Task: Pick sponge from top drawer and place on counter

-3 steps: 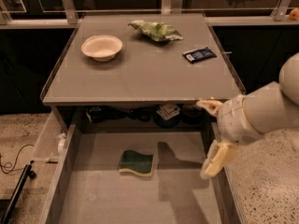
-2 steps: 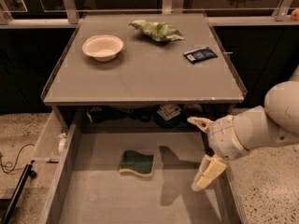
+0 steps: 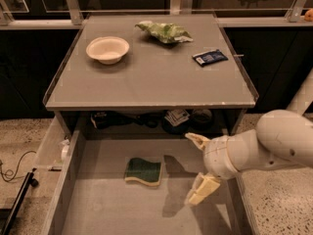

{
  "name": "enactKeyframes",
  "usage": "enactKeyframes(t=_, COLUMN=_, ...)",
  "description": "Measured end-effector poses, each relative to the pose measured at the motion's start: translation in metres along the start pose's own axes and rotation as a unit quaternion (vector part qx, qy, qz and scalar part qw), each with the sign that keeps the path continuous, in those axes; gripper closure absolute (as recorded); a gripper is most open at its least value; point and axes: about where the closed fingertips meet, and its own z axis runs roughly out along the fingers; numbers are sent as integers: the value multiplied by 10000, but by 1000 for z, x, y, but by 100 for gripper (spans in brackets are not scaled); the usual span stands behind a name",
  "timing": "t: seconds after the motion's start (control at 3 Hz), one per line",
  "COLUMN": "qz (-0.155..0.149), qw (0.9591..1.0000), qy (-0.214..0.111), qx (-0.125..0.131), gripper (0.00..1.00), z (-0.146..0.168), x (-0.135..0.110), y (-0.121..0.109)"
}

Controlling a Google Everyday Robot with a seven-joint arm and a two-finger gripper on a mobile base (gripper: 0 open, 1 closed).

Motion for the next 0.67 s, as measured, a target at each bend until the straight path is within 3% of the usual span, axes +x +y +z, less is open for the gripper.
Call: enactKeyframes(t=0.67, qz=40, qw=9955, qy=-738, qx=587, gripper=0, z=68, x=8, y=-29)
